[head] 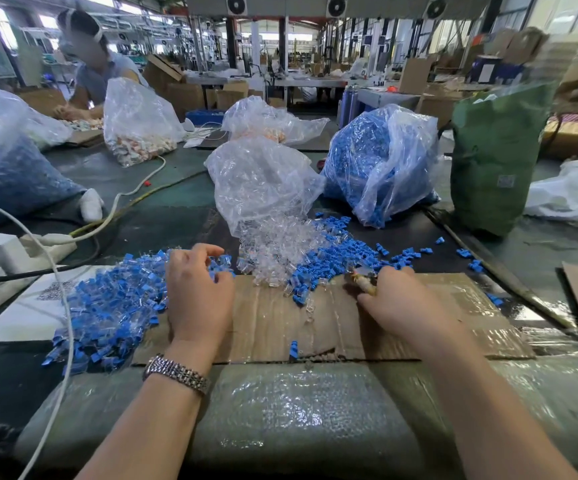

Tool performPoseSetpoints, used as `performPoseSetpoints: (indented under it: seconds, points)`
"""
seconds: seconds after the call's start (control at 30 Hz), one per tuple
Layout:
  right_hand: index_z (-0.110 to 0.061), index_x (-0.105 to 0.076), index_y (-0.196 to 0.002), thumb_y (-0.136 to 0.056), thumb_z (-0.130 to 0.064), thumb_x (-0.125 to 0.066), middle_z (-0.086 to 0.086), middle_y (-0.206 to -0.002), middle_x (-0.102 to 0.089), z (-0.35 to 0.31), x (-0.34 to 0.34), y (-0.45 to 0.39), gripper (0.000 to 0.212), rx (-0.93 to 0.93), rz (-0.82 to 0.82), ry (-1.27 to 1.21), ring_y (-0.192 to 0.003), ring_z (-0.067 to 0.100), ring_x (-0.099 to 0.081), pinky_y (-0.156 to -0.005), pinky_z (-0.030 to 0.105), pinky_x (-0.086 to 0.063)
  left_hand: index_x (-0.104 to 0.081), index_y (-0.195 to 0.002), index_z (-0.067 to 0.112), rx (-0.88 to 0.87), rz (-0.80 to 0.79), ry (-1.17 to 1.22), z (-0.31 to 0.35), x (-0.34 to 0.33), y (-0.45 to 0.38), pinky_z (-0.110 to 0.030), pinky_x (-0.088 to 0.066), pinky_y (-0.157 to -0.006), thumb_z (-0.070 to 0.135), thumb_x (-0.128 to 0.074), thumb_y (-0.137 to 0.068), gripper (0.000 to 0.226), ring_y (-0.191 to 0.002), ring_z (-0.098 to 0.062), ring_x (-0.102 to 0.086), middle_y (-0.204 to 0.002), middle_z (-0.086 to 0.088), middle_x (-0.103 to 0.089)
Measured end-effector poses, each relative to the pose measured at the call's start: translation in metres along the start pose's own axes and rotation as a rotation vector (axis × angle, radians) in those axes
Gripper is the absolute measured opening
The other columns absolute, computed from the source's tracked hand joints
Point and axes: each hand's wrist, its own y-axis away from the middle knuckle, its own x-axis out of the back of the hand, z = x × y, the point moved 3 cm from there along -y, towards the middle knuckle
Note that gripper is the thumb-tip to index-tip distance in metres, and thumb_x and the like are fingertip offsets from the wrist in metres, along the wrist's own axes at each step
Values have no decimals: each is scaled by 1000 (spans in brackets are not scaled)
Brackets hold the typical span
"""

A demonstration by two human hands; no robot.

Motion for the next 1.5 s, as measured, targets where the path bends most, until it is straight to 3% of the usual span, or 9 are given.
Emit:
performPoseSetpoints:
  seconds: [0.13,0.23,0.4,0.53,0.67,0.97,1.13,1.33,1.5]
  points:
    - [-17,-51,-128,-92,-59,-59,13,-135,-43,-7,-5,2,56,5,152,107,-128,33,-39,-102,53,-39,-70,-98,20,-111,-134,47,9,-10,5,-25,-47,-78,3,-63,-90,20,-92,-15,-58,-102,2,-56]
    - [-30,-58,-110,-89,-58,-63,-2,-118,-49,-39,2,10,35,285,294,-3,-119,22,-40,-97,48,-34,-68,-99,27,-185,-277,35,11,-20,8,-15,-43,-78,10,-64,-94,18,-93,-4,-56,-103,9,-60]
    - [-31,-70,-106,-97,-40,-60,-2,-109,-54,-80,-12,20,16,470,271,95,-115,23,-41,-92,46,-31,-64,-131,26,-419,-486,-66,18,-35,18,-30,-36,-109,23,-62,-100,32,-120,-11,-46,-129,9,-57]
    - [-25,-67,-112,-102,-22,-47,3,-113,-54,-84,-20,13,22,419,245,187,-117,26,-40,-95,48,-32,-65,-132,30,-520,-489,-151,22,-40,23,-36,-36,-108,31,-57,-102,31,-121,-13,-45,-133,12,-57]
    - [-25,-66,-108,-101,-32,-52,1,-112,-53,-76,-26,10,17,432,219,109,-117,25,-41,-96,49,-33,-73,-111,26,-532,-464,-120,21,-39,25,-33,-41,-101,30,-65,-97,17,-111,-10,-49,-119,12,-59]
    - [-21,-65,-95,-95,-33,-68,-6,-86,-69,-52,-25,8,12,373,301,-543,-82,14,-64,-81,36,-54,-68,-114,30,-372,-487,20,19,-29,21,-13,-50,-82,21,-73,-92,25,-87,4,-63,-99,16,-68]
    - [-26,-77,-91,-90,-25,-75,-12,-82,-74,-49,-26,6,2,393,194,-915,-81,2,-67,-84,28,-57,-63,-103,16,31,-598,476,12,-26,15,-24,-59,-67,8,-70,-93,15,-82,-13,-75,-95,-4,-75]
    - [-28,-74,-92,-92,-21,-72,-10,-85,-73,-52,-25,7,7,502,175,-978,-86,8,-69,-88,37,-57,-78,-95,12,278,-715,816,8,-24,14,-31,-60,-74,11,-79,-77,18,-79,-21,-69,-94,-12,-76]
    - [-26,-72,-92,-92,-18,-72,-11,-84,-72,-58,-23,14,8,605,179,-960,-81,7,-67,-82,36,-56,-69,-96,3,411,-712,1078,13,-20,11,-20,-57,-58,14,-77,-76,24,-71,-17,-70,-84,-13,-73]
